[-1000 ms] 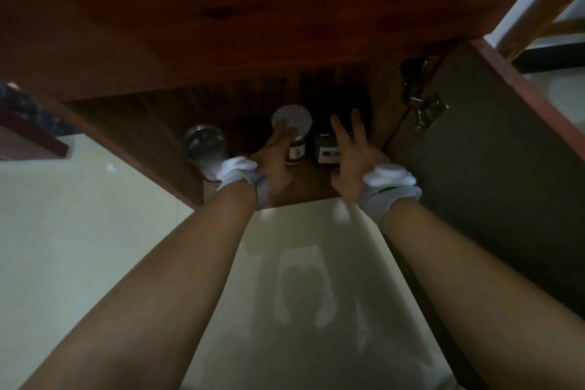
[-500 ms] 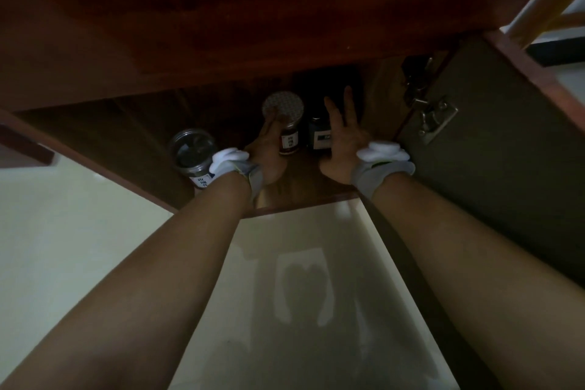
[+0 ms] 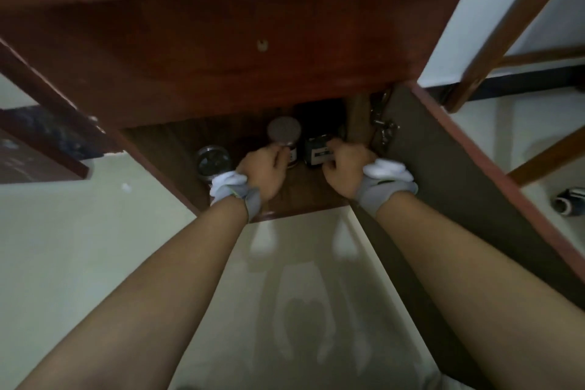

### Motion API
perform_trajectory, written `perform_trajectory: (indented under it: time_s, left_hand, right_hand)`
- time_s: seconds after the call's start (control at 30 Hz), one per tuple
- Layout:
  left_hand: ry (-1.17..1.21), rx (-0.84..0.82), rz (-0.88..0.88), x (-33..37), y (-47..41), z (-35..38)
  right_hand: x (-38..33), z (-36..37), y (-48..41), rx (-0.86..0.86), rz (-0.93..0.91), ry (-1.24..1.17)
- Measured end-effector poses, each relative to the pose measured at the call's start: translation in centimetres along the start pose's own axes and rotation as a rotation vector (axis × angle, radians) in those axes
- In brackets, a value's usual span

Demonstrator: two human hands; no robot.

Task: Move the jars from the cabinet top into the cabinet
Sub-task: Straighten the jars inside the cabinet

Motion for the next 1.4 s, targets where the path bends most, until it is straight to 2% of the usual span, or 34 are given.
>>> perform_trajectory:
  time_s: [0.37, 0.53, 0.63, 0.7, 0.87, 1.07, 1.17, 1.33, 1.4]
  left_hand:
    - [0.000, 0.311, 0.087, 9.8, 11.9, -17.2]
    - [-0.044, 0.416, 0.072, 10.9, 16.6, -23.0]
    - [-0.144, 0.426, 0.007, 10.4, 18.0, -24.4]
    - [-0.199, 0.395, -0.041, 9.6, 18.7, -25.1]
    - [-0.282, 0.339, -0.104, 8.0, 18.8, -26.7]
    - [-0.306, 0.386, -0.099, 8.4, 17.9, -27.9]
    - [-0.304, 0.407, -0.101, 8.1, 17.7, -28.1]
    - [-0.273, 0.452, -0.090, 8.0, 17.5, -27.5]
    - [-0.251, 0.442, -0.083, 8.0, 17.4, -27.6]
  right_hand:
    - [-1.9, -14.7, 16.0, 0.253, -0.021, -0.072]
    - [-0.9, -17.2, 22.8, 0.382, 0.153, 0.049]
    - [1.9, -15.6, 24.8, 0.278, 0.412, 0.010]
    - [2.1, -13.9, 26.1, 0.142, 0.481, -0.006]
    - [0.2, -12.6, 26.7, 0.169, 0.394, -0.009]
    - [-1.6, -12.4, 24.9, 0.122, 0.281, -0.061]
    - [-2.6, -11.8, 25.1, 0.151, 0.148, -0.123]
    - [-5.0, -11.1, 25.2, 0.306, -0.099, -0.319]
    - [-6.7, -9.7, 24.7, 0.275, -0.190, -0.311]
Point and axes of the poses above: each hand's wrist, its own y-axis away from the middle knuckle, its own z-axis out of the palm, x = y × z, the point moved 8 cm from there along -y, towards the middle knuckle, and after that the axes turned 9 degrees about -x, right-handed, at the moved point
